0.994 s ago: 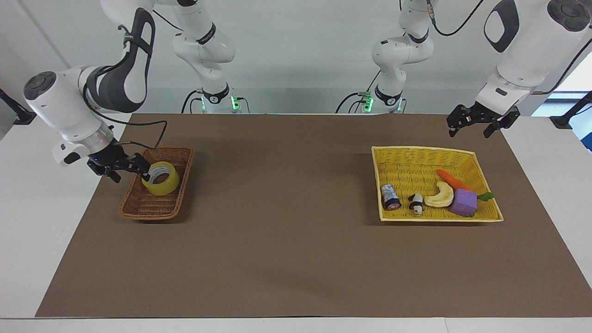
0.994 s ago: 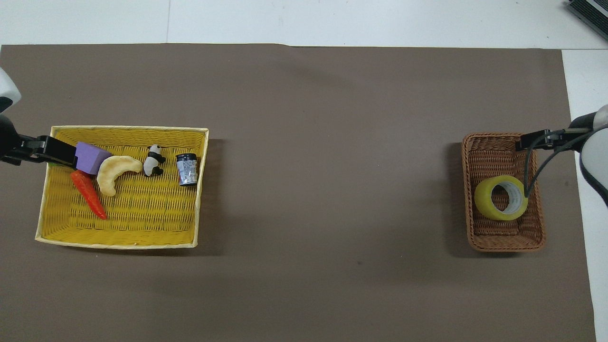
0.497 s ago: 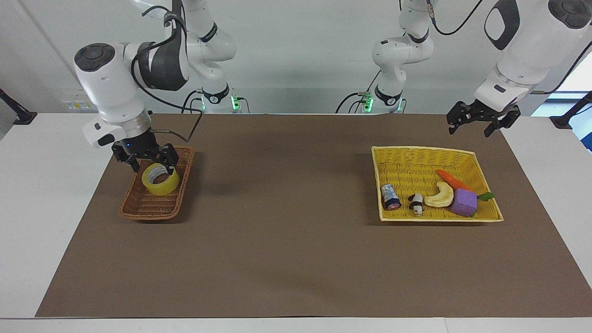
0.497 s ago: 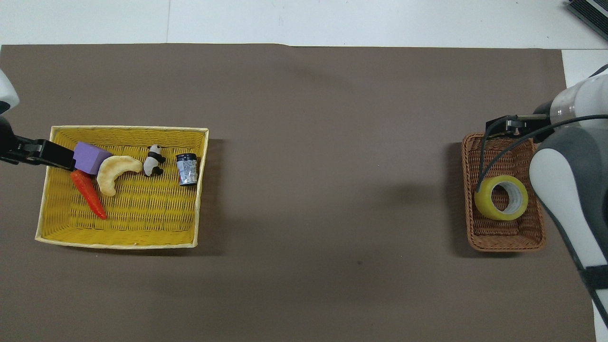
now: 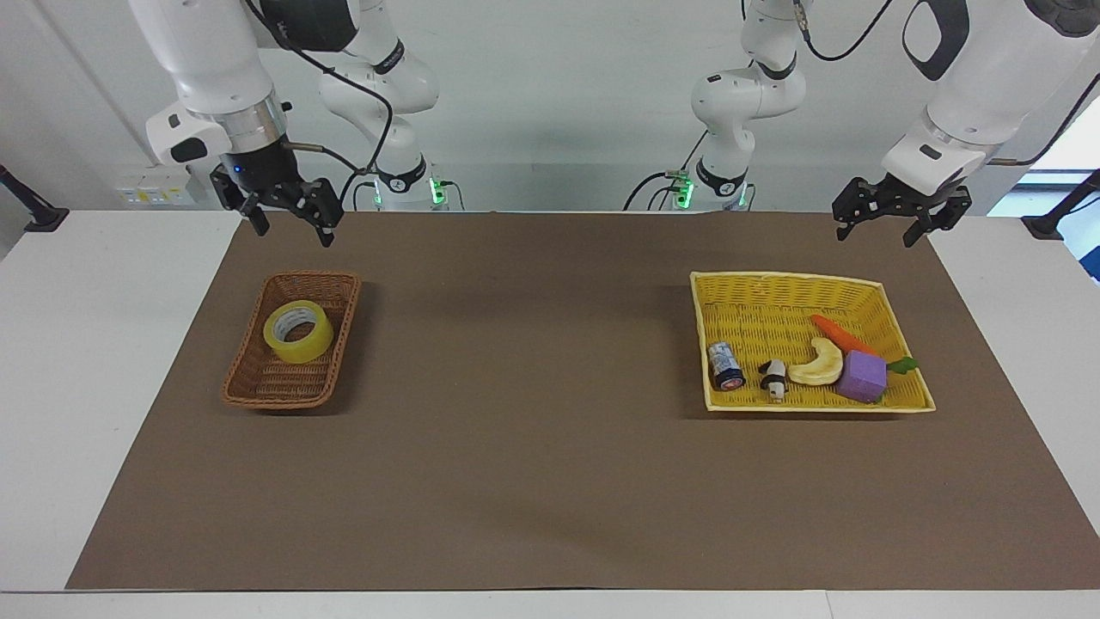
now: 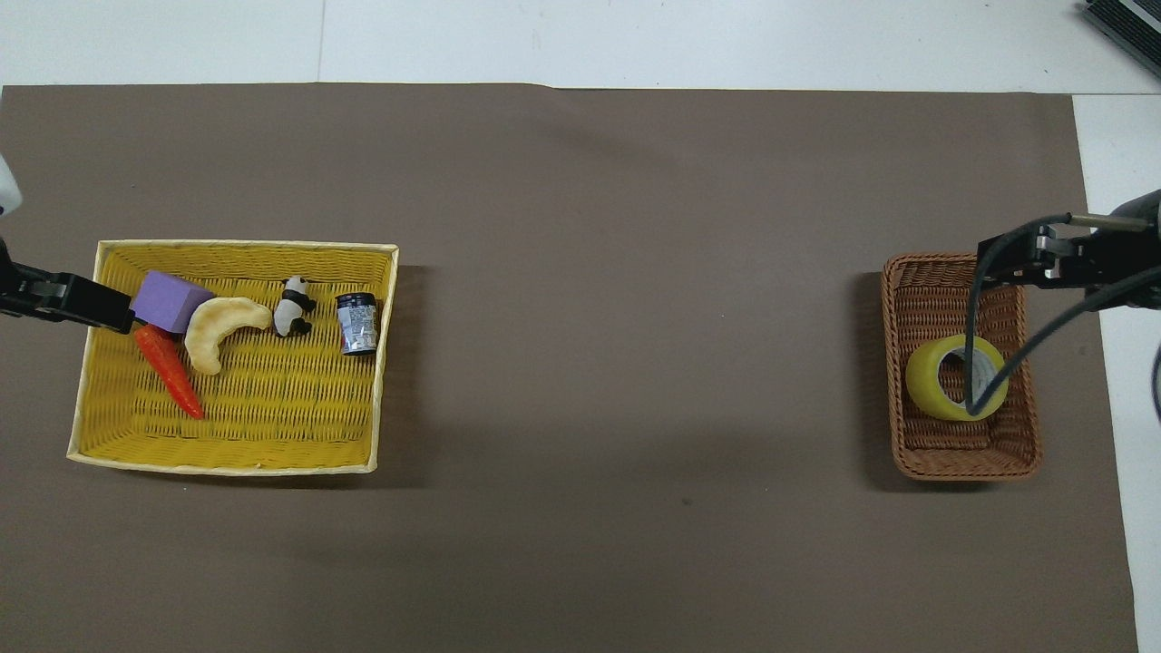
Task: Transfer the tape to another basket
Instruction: 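Lift the right gripper up out of the wicker basket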
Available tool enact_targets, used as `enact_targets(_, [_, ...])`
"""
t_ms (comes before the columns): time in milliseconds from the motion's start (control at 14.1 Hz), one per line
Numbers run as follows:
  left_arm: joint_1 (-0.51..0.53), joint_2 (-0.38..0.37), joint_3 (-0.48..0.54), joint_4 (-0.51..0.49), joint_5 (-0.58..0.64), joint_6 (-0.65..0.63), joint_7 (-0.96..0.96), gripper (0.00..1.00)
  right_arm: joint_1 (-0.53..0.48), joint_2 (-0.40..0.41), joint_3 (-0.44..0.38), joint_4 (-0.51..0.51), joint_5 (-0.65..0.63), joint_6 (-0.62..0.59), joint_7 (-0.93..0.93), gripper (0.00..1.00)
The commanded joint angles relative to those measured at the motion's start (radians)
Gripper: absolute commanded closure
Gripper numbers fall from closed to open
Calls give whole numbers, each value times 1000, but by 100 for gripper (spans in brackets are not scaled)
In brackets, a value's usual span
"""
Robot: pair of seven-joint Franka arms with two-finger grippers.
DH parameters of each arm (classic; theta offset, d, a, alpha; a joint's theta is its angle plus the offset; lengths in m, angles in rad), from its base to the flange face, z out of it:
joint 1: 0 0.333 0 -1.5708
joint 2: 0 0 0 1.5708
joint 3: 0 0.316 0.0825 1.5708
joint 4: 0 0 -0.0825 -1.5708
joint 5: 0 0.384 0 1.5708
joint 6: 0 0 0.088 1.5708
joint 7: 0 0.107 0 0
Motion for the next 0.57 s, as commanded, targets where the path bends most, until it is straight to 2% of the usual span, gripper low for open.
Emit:
enact_targets(0, [11, -9, 0, 4, 8, -22, 5, 0, -12, -54, 9, 15, 28, -62, 22, 0])
enact_targets(142, [11, -15, 27, 12, -7, -17, -4, 0, -24, -98, 6, -87, 29, -12, -5, 0])
enact_targets(284, [6, -34, 49, 15, -56, -8, -4, 0, -27, -99, -4, -84, 29, -33, -48, 0])
enact_targets(497, [8, -48, 46, 7, -44, -16, -12, 0, -35, -88, -7, -66, 23, -27, -133, 0])
